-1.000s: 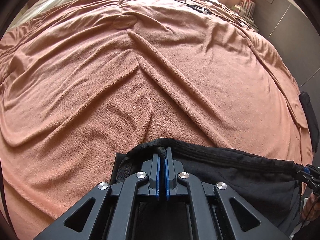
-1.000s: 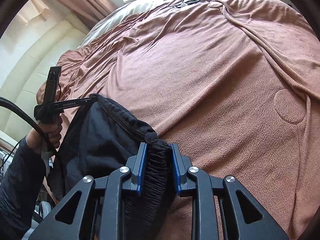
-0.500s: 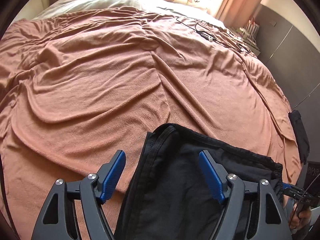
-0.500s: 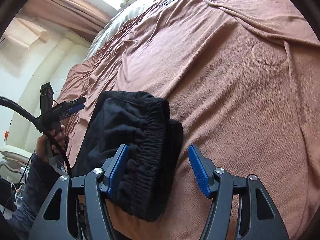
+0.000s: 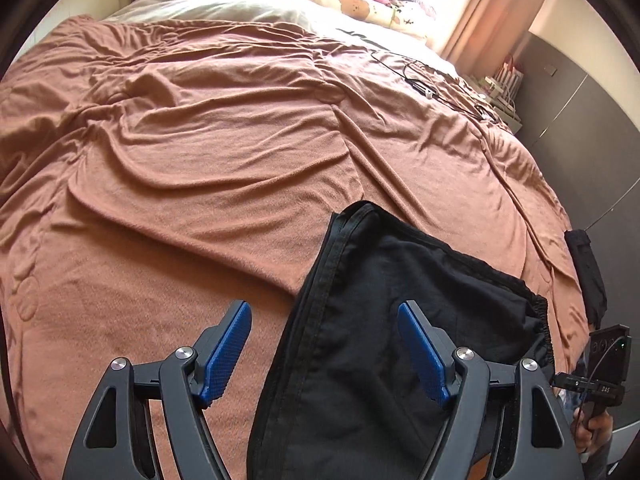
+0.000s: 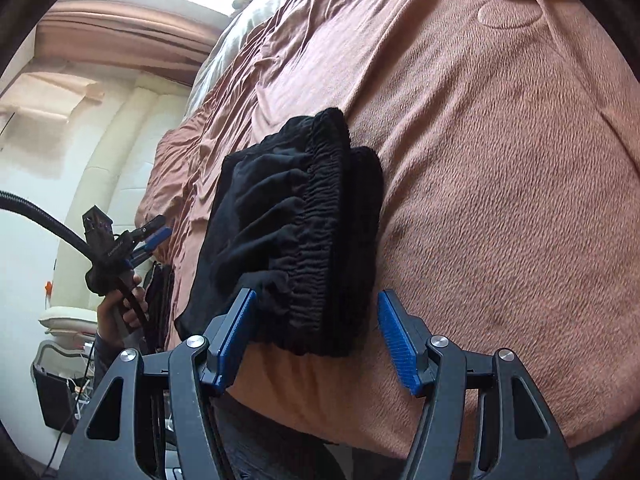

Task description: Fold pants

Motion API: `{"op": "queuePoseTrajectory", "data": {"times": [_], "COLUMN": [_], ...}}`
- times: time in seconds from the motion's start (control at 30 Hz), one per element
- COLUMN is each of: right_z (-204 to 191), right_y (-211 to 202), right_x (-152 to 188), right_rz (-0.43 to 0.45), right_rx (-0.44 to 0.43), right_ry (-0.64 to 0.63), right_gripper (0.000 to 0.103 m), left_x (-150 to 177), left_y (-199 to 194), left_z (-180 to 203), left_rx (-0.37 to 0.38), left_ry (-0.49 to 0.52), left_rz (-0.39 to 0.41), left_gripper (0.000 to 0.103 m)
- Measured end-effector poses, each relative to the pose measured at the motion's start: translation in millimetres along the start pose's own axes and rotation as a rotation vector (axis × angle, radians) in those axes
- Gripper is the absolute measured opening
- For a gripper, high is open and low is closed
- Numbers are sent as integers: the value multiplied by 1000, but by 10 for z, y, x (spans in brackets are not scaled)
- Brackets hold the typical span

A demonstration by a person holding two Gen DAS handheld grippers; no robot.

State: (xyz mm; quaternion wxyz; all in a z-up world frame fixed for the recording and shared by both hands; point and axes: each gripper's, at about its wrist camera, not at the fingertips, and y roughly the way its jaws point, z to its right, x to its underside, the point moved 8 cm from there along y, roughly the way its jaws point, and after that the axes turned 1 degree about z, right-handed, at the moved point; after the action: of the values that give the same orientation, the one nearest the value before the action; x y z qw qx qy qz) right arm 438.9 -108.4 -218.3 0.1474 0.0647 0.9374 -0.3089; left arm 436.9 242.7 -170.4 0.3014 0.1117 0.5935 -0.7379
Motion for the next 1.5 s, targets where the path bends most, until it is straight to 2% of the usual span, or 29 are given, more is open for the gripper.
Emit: {"op": "queuePoseTrajectory", "data": {"times": [0.33, 0.53, 0.57, 0.6, 0.63, 0.73, 1.0, 1.23, 1.33, 1.5], "right_z": [105, 166, 168, 179, 197, 201, 100, 36, -67, -41], "right_y": [121, 197, 201, 200, 198, 172, 142, 179, 273, 164], "right_x": [26, -250, -297, -345, -375, -477, -706, -885, -720, -466], "right_rz": [-31, 51, 65, 77, 84, 105, 118, 114, 114, 114], "right_rx": [-100, -108, -102, -92, -77, -59, -10, 11, 23, 26], "right_ry": [95, 147, 148, 144, 142, 122, 35, 2, -6, -9], "right_gripper": [61, 60, 55, 42, 35, 25, 25, 25, 25, 25], "left_x": [441, 768, 828, 885, 939, 1100, 1478, 1506, 1479, 1455], "left_y": [-243, -298, -300, -299, -295, -275, -142, -188, -161, -110], "left_z": [-261, -387, -401, -415, -430, -469, -476, -460, -420, -315], "left_rx": [10, 40, 48, 54, 57, 76, 167, 223, 259, 307], "left_ry": [-53, -115, -124, -132, -141, -176, -327, -393, -413, -406], "left_rz": [5, -8, -11, -16, -20, -35, -53, -16, -19, -44], "left_gripper": [77, 77, 77, 77, 77, 77, 77, 83, 83, 83]}}
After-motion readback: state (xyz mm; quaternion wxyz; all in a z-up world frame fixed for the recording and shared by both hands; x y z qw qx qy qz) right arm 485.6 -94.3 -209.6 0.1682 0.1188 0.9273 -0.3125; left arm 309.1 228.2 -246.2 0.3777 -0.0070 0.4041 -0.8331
